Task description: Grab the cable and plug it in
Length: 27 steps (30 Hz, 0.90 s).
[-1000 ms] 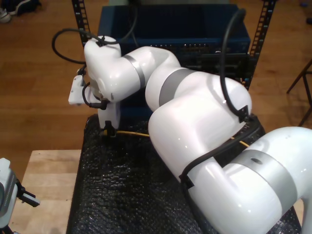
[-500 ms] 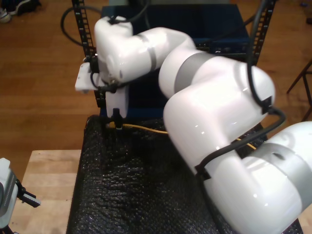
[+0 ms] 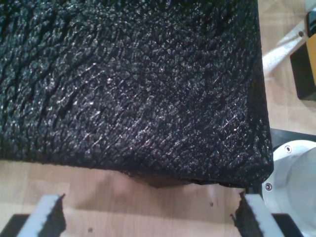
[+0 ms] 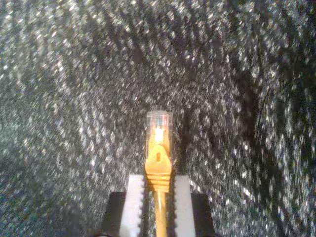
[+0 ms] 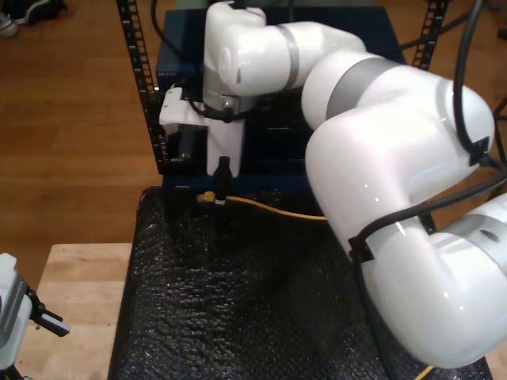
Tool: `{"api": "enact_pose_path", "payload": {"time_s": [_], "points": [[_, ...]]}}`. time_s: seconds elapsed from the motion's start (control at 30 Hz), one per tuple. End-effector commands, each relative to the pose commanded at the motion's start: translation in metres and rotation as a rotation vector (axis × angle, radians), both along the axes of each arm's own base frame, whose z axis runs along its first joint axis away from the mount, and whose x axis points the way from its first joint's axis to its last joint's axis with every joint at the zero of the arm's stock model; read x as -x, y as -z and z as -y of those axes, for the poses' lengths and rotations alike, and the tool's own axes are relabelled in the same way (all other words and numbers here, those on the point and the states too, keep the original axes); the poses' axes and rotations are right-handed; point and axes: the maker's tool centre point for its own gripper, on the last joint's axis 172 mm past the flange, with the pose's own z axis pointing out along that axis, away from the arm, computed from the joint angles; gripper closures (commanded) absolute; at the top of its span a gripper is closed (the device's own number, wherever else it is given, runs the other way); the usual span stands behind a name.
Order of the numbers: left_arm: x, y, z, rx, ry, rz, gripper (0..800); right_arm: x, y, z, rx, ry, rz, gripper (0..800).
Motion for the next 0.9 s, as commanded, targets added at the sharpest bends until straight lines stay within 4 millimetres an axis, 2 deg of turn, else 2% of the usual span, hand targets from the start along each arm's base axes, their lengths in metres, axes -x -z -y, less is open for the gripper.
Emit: {"api": "enact_pose_path", "payload": {"time_s": [0.23, 0.4, 0.63, 0.83, 0.9], "points": [[-0.001, -0.001, 0.000, -0.001, 0.002, 0.000, 0, 0.001, -0.019, 0.013, -0.077, 0.005, -0.044, 794], [-0.003, -0.001, 0.001, 0.001, 0.005, 0.003, 0, -0.007, -0.025, 0.039, -0.085, 0.028, -0.038, 794], [-0.018, -0.008, 0.014, 0.046, -0.019, 0.037, 0, -0.008, -0.029, 0.054, -0.100, 0.001, -0.027, 794], [-0.024, -0.013, 0.023, 0.034, -0.009, 0.016, 0, -0.001, -0.037, 0.065, -0.127, -0.027, 0.030, 794], [-0.026, -0.015, 0.024, 0.030, -0.004, 0.017, 0, 0.002, -0.034, 0.071, -0.127, -0.019, 0.038, 794]]}}
